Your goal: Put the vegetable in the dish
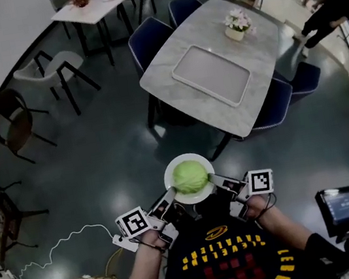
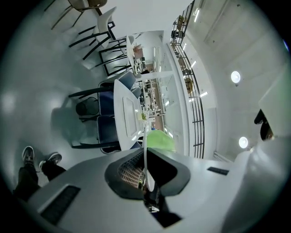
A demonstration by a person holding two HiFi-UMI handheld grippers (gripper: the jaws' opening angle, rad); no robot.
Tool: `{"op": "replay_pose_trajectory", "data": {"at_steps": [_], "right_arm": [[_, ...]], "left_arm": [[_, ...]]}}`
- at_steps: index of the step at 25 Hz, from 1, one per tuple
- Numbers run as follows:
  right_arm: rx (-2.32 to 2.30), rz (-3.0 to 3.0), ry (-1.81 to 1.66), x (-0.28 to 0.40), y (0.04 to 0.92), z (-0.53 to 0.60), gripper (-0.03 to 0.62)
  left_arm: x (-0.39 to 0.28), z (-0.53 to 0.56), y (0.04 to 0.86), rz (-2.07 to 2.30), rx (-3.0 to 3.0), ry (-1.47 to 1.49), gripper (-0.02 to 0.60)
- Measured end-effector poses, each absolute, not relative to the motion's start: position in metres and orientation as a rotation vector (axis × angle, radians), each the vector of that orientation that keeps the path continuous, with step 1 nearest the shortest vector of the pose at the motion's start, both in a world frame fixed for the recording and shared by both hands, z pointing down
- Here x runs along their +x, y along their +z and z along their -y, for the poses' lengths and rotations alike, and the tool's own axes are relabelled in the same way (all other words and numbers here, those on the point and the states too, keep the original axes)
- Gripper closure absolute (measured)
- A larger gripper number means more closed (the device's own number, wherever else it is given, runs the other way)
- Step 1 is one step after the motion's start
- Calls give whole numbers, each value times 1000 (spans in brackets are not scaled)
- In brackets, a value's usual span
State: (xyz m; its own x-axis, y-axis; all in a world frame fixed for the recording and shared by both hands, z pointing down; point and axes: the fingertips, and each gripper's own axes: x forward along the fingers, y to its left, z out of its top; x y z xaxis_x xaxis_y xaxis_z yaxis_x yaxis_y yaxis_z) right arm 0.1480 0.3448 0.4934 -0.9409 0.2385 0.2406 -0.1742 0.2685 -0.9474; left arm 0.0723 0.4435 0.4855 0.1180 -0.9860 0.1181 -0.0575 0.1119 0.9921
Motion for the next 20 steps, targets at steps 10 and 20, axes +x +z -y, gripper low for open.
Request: {"op": "replay_pose_trajectory", "data": {"at_steps": [10, 20], "right_arm": [[-88, 2183, 1731, 101, 525, -274, 572], [-160, 2256, 1761, 36, 496, -182, 572]], "left_arm": [[27, -377, 502, 1253, 1197, -1012, 564], [-36, -282, 479, 1298, 1242, -965, 563]]}}
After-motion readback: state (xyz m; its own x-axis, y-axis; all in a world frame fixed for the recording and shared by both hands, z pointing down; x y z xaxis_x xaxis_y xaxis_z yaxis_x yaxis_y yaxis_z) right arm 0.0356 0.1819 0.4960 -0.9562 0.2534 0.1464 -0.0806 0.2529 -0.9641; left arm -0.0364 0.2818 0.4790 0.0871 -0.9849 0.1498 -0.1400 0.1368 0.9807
